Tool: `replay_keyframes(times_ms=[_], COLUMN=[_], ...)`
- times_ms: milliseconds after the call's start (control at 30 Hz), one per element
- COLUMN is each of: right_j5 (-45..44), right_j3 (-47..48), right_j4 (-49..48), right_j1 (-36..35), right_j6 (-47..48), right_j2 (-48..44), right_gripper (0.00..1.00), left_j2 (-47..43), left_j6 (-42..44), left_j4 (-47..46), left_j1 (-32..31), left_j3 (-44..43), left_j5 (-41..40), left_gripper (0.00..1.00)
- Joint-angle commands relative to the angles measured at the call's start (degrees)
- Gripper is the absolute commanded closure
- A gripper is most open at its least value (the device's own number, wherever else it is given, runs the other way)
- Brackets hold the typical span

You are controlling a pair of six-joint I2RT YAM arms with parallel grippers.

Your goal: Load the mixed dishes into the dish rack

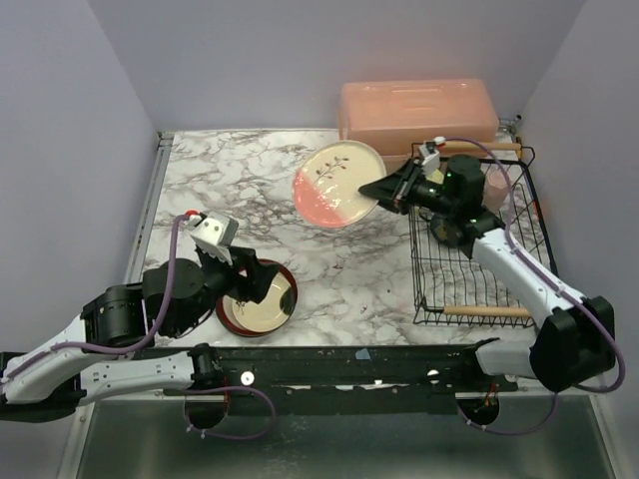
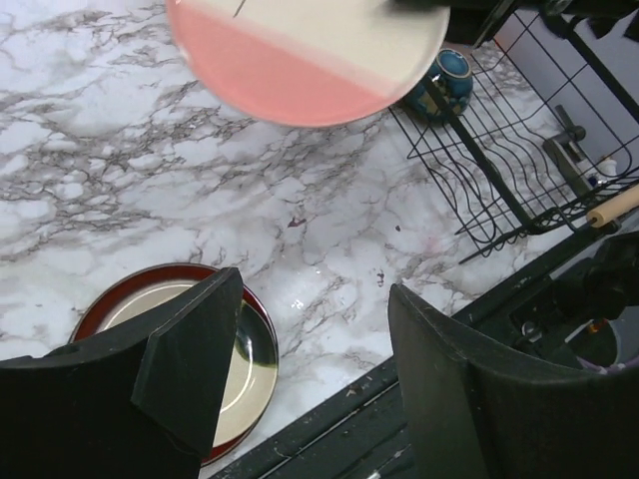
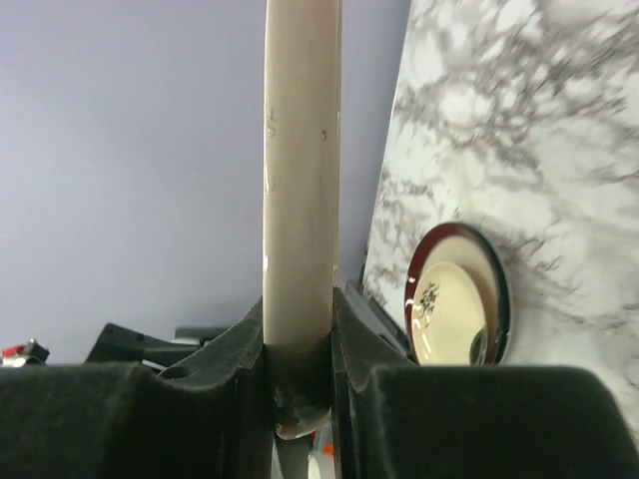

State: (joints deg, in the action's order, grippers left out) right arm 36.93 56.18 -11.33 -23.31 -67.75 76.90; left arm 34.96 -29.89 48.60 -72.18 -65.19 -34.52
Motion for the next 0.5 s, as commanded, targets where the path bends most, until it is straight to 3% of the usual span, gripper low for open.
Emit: replay_keyframes(times_ms=[0, 200, 467], right_j5=[6.77, 12.33, 0.18], right_j3=[2.21, 3.76, 12.64], right_j4=[8.52, 21.45, 35.35], right_j1=[9.21, 26.33, 31.33], right_j6=[4.33, 10.32, 17.45], right_j2=[-7.85, -14.21, -15.75], right_gripper=[1.00, 1.00, 1.00], left_j2=[3.62, 8.64, 15.99], left_j6=[6.73, 13.63, 19.13], left_j4=[-4.17, -7.95, -12.08], left_j1=[1.34, 6.81, 18.47], left_j3=[-1.23, -4.68, -10.79], left_j5=[0.07, 6.51, 20.49], left_gripper=[0.33, 0.32, 0.32])
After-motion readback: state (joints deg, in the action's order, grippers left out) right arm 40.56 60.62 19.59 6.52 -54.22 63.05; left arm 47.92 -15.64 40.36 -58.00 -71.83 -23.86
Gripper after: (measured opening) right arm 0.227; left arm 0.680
